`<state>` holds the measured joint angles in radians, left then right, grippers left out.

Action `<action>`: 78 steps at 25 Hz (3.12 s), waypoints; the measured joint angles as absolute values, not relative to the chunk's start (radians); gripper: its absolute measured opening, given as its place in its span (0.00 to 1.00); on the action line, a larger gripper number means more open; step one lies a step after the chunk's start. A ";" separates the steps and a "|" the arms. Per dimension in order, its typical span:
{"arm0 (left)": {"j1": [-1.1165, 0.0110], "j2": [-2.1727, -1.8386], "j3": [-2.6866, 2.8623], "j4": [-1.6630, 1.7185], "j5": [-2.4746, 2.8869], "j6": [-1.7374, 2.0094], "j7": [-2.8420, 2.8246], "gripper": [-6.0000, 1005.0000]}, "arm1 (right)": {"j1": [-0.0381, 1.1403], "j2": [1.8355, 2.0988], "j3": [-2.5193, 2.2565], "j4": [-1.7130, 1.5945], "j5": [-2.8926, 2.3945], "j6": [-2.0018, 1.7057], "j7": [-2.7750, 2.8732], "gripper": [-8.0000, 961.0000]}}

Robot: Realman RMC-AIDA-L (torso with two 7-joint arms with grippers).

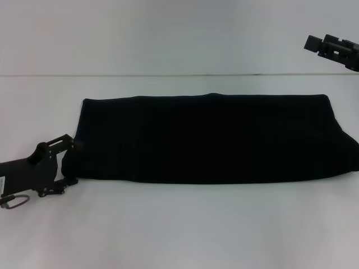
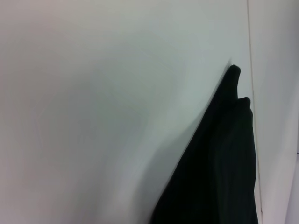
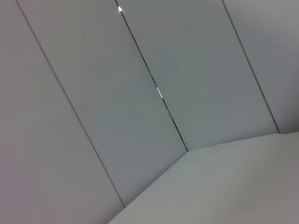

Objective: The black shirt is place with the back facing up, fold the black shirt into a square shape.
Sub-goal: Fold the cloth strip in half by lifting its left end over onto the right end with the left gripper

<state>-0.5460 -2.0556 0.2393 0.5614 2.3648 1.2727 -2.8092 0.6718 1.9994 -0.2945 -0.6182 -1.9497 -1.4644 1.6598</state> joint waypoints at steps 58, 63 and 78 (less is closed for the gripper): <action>-0.583 -2.039 0.271 0.559 2.409 1.221 -2.549 0.42 | 0.660 2.001 -0.295 -0.620 -1.948 -1.481 1.656 0.96; -0.579 -2.039 0.268 0.562 2.409 1.219 -2.507 0.14 | 0.659 2.004 -0.295 -0.616 -1.948 -1.483 1.651 0.95; -0.485 -2.015 0.274 0.787 2.446 1.299 -2.181 0.04 | 0.658 2.041 -0.289 -0.608 -1.940 -1.418 1.649 0.95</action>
